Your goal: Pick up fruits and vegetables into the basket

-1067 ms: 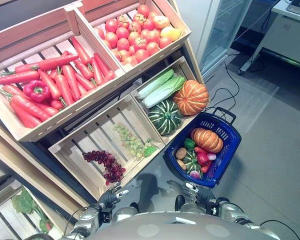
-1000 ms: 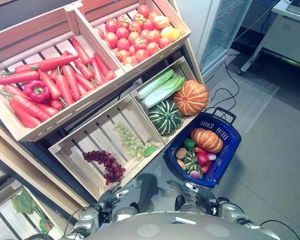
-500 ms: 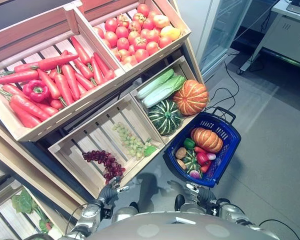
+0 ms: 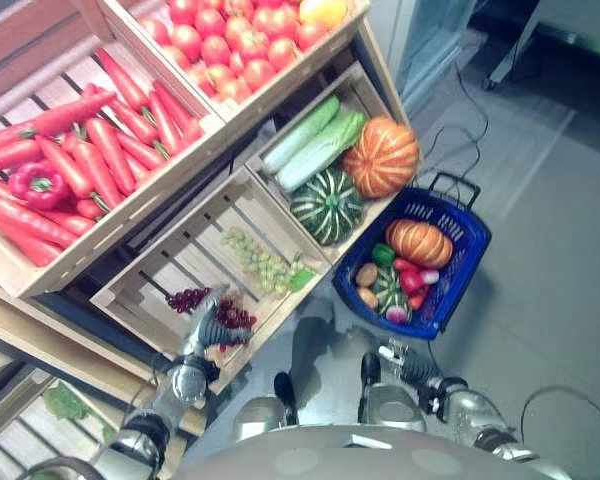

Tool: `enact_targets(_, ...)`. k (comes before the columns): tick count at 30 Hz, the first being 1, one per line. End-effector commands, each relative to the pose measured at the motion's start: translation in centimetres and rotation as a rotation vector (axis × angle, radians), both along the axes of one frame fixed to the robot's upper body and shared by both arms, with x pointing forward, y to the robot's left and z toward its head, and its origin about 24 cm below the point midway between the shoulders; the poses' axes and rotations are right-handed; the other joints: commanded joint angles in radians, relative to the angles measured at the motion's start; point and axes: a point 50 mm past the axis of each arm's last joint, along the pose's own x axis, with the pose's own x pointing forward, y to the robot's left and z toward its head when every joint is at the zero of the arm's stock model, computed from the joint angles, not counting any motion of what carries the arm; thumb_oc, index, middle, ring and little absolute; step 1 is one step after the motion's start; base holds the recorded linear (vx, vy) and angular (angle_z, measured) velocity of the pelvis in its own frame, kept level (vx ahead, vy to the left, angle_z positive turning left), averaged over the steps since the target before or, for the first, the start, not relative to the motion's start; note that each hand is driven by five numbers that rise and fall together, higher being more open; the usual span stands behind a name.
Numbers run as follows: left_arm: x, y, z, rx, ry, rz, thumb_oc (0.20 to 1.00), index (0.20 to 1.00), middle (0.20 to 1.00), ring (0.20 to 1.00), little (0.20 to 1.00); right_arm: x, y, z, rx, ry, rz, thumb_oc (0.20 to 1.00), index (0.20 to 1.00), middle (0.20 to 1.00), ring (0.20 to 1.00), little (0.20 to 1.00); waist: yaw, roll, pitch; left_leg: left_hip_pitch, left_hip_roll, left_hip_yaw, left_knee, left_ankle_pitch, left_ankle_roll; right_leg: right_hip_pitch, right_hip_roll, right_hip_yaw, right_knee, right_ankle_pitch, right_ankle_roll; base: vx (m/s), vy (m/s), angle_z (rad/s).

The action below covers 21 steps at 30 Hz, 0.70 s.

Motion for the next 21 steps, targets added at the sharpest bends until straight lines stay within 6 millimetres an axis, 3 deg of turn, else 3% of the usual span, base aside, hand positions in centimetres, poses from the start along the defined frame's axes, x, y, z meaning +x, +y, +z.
enact_targets(1, 1.5, 1.6, 2.1, 0.255, -0.195, 0.065, 1.000, 1.000, 1.000, 1.000, 1.000, 1.7, 0.7, 1.5, 0.043, -0.125, -0.004, 1.000, 1.000, 1.000, 1.000, 1.000, -0.046, -0.034, 0.039, -0.105, -0.024, -0.022, 0.177, -0.068, 0.027, -0.061, -0.078, -0.008, 0.239, -0.157, 0.026, -0.04, 0.053, -0.13)
enact_targets(8, 2.7, 4.9, 4.0, 0.607, -0.270, 0.265, 1.000, 1.000, 1.000, 1.000, 1.000, 5.2, 0.8, 5.5, 0.035, -0.325, -0.004, 1.000, 1.000, 1.000, 1.000, 1.000, -0.087, -0.029, 0.125, -0.254, -0.037, -0.002, 0.266, -0.055, 0.014, -0.228, -0.085, 0.026, 0.325, -0.156, 0.019, -0.07, 0.034, -0.14)
enact_targets(16, 3.8, 7.0, 5.7, 0.714, -0.238, 0.426, 1.000, 1.000, 1.000, 1.000, 1.000, 8.2, 1.6, 10.0, 0.037, -0.521, 0.010, 1.000, 1.000, 1.000, 1.000, 1.000, -0.108, -0.040, 0.195, -0.415, -0.028, 0.026, 0.353, -0.044, 0.005, -0.394, -0.063, 0.049, 0.393, -0.141, 0.012, -0.07, 0.000, -0.06)
enact_targets(21, 4.7, 8.0, 7.0, 0.767, -0.239, 0.455, 1.000, 1.000, 1.000, 1.000, 1.000, 9.0, 2.0, 11.8, 0.041, -0.591, 0.022, 1.000, 1.000, 1.000, 1.000, 1.000, -0.112, -0.046, 0.201, -0.509, -0.015, 0.032, 0.393, -0.039, 0.001, -0.482, -0.050, 0.060, 0.431, -0.140, 0.010, -0.04, -0.021, 0.01)
